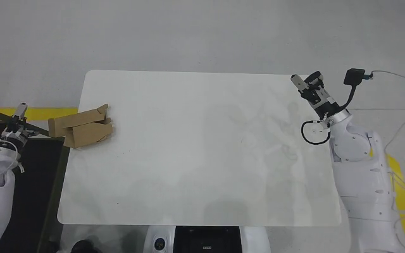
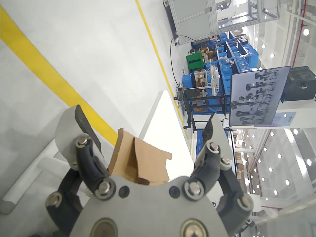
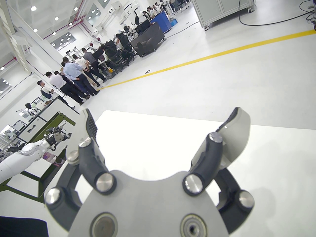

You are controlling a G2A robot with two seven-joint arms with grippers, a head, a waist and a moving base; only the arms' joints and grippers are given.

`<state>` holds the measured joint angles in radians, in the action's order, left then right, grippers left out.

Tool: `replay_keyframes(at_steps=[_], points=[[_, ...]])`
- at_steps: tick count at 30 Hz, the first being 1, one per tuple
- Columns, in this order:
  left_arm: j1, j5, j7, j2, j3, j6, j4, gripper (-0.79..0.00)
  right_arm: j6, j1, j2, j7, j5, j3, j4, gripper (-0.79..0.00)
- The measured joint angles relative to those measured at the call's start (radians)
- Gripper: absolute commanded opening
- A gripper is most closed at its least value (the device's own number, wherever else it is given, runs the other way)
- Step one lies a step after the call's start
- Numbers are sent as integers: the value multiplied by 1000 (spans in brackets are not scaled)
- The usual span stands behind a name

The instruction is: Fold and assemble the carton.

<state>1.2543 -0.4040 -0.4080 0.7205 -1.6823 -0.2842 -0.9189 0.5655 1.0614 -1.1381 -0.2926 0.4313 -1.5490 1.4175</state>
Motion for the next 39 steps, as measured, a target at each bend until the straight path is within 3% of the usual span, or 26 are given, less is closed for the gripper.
replay_keyframes(at_steps=[10, 19, 20, 21, 22, 23, 24, 39], points=[[81, 2, -82, 7, -19, 19, -31, 0, 0, 0, 0, 0, 0, 0, 0, 0], [59, -75, -121, 34, 17, 45, -14, 0, 0, 0, 0, 0, 0, 0, 0, 0], [56, -81, -128, 36, 21, 44, -14, -43, 0, 0, 0, 0, 0, 0, 0, 0], [54, -87, -137, 39, 26, 41, -15, -409, 0, 0, 0, 0, 0, 0, 0, 0], [52, -91, -149, 42, 31, 36, -16, -523, 0, 0, 0, 0, 0, 0, 0, 0], [50, -94, -156, 44, 35, 34, -15, -711, 0, 0, 0, 0, 0, 0, 0, 0], [48, -97, -163, 46, 39, 33, -13, -785, 0, 0, 0, 0, 0, 0, 0, 0], [-5, -121, -169, 69, 45, 13, 44, -785, 0, 0, 0, 0, 0, 0, 0, 0]])
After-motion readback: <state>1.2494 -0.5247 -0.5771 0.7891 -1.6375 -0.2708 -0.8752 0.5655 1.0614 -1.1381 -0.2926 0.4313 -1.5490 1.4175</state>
